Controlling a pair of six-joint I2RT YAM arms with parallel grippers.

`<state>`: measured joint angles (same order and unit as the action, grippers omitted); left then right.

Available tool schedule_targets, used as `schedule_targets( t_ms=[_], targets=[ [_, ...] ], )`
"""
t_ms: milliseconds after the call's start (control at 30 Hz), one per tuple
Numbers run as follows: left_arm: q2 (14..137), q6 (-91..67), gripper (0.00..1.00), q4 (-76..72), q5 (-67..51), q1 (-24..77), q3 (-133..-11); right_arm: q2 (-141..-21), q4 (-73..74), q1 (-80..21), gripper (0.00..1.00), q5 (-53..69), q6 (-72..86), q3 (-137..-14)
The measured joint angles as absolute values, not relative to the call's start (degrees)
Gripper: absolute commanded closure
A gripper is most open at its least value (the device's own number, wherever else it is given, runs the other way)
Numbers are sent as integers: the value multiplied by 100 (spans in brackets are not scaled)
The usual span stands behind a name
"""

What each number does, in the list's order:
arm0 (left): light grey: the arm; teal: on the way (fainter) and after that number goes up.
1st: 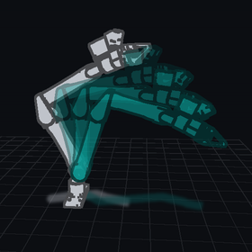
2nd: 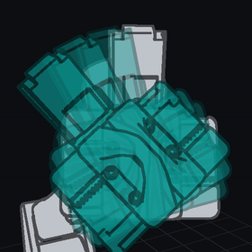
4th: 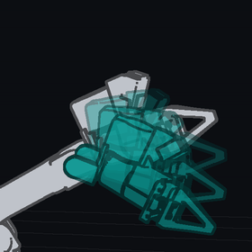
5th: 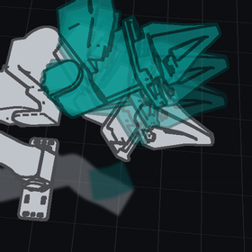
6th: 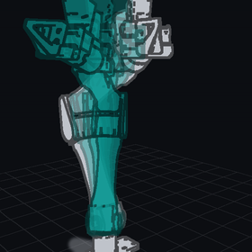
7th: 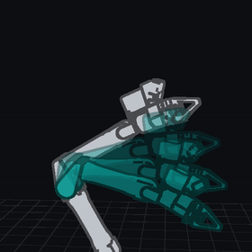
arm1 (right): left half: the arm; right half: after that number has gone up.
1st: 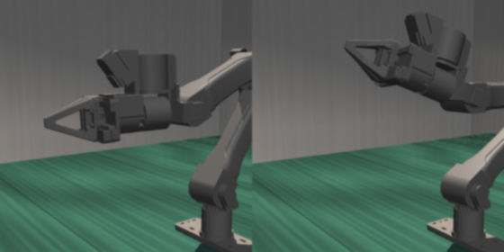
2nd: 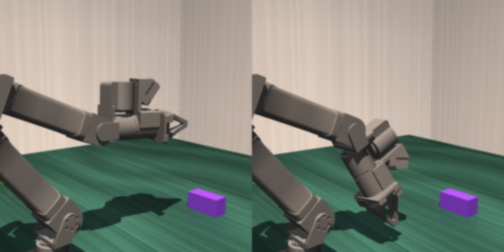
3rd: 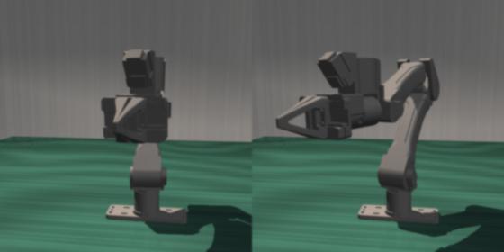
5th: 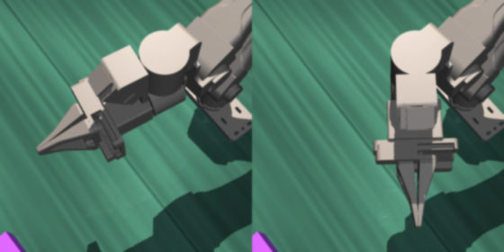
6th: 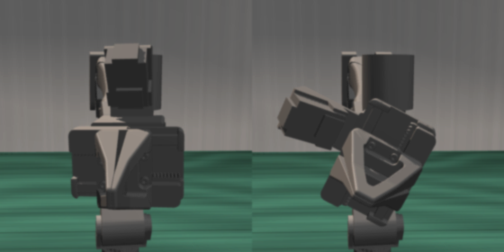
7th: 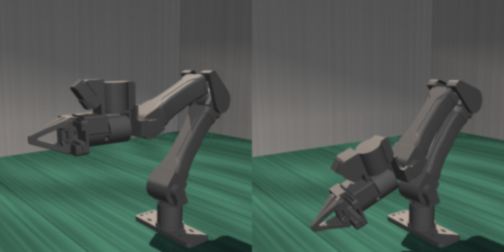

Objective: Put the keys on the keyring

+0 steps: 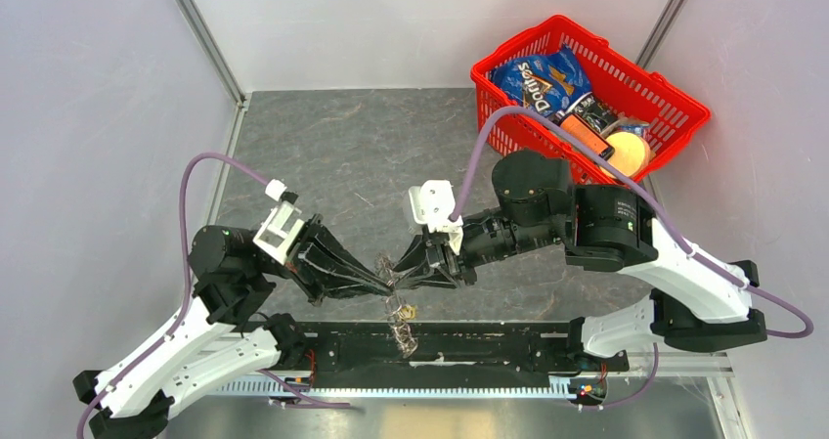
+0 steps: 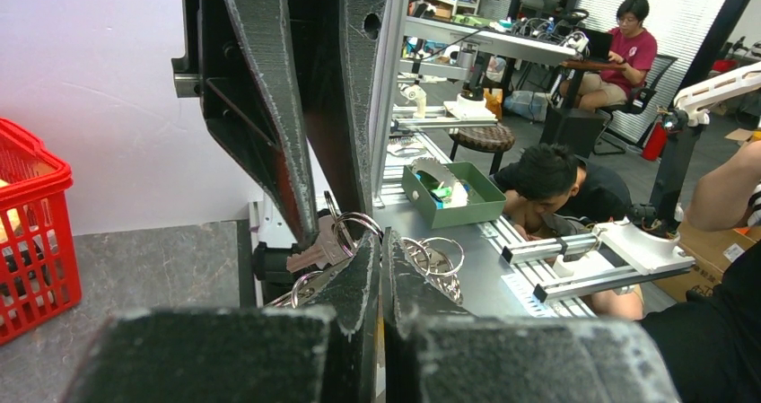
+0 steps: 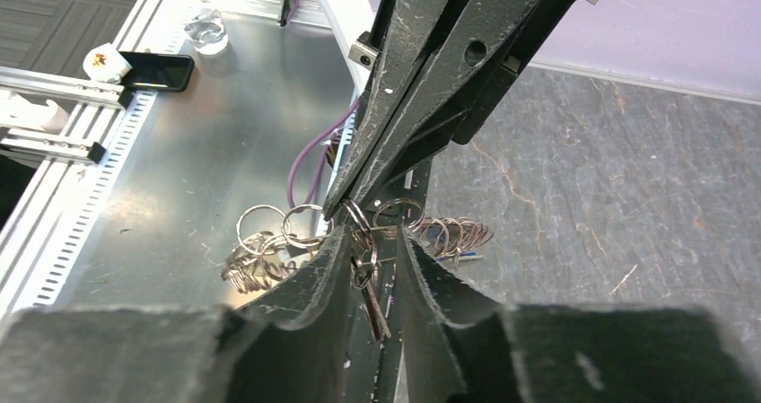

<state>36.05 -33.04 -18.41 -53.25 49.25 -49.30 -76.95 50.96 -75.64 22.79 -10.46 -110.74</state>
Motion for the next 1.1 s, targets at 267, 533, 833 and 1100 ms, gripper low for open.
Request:
schedule_targets(
  t_ms=[267, 533, 833, 1100],
  targets=[
    [3570, -3301, 98, -1841, -5325, 4925, -4915, -7695, 5059, -7564, 93, 2394, -961, -11069],
    [3522, -3299, 98, -1844, -5380, 4925, -4856, -7609, 4947, -7564, 100, 2563, -891, -10868],
    [3625, -3350, 71, -1511, -5400, 4925, -4984, -7544, 5002, -7564, 100, 2609, -878, -10722],
    [3719, -3159, 66, -56, -4875, 4925, -5527, -7513, 5186, -7564, 100, 2158, -613, -10342]
  ],
)
